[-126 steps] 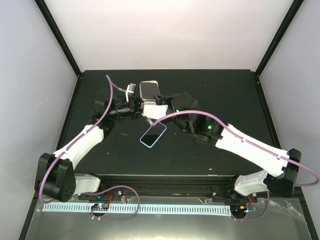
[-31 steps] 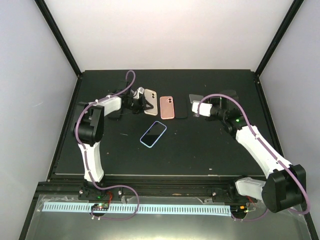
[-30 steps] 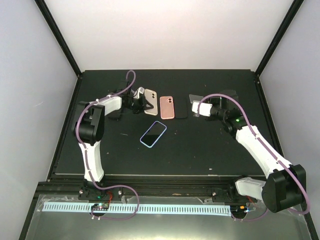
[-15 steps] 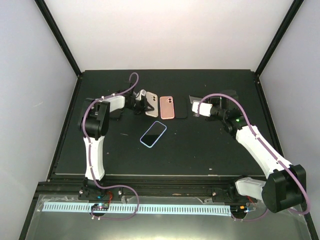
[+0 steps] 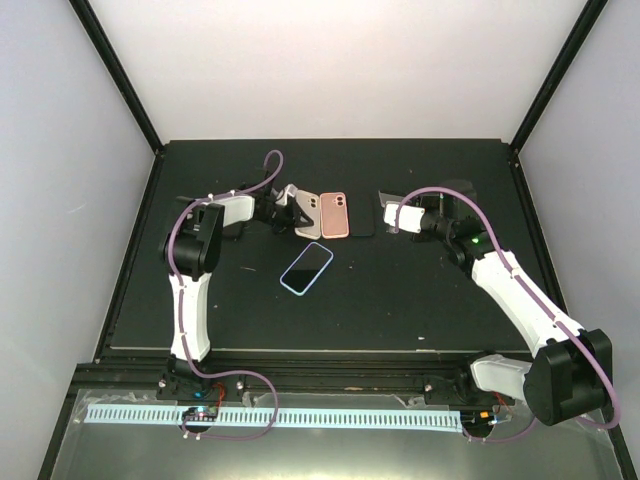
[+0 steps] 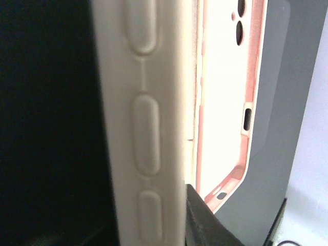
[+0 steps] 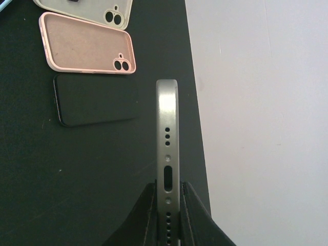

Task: Take the phone out of the phone case
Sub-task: Place the phone case at the center of the board.

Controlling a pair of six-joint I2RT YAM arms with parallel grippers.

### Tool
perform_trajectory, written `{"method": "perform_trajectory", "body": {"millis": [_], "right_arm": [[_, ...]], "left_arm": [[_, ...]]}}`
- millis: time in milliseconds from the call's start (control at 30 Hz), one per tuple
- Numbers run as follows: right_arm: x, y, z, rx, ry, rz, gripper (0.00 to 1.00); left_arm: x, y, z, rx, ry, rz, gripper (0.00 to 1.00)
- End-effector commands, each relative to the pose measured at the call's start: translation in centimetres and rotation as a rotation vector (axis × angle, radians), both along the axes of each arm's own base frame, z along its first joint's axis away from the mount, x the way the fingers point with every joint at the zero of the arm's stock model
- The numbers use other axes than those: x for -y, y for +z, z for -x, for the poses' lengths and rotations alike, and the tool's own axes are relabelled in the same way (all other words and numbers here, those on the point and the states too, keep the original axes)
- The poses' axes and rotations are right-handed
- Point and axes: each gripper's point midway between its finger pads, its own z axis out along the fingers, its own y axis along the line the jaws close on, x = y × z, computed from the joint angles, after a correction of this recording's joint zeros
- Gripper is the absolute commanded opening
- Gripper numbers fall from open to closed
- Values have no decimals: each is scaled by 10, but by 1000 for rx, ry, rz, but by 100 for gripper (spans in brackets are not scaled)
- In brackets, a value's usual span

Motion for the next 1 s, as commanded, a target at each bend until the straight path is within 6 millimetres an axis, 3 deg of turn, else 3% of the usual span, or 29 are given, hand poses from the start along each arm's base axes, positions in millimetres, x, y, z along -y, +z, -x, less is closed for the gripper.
{"method": "perform_trajectory", "body": {"millis": [0,133,333,467,767,967], "right_arm": [[-1,36,-6,96,0,-38,1],[-2,37,-6,98,1,-37,1],[-2,42,-4,109,7,-36,1],[-1,47,-3,120,12,-35,1],[-3,70,2,165,27,-52,1],[-5,94,9,231,46,-81,1]], "left_arm": [[-5,-2,5,-7,26,-51,24],[-12,0,7,2,43,-91,40],[-27,9,6,38,71,-190,54],[-40,17,7,63,98,-265,72],[-59,44,10,137,137,-343,76],[-51,96,22,236,141,-220,76]]}}
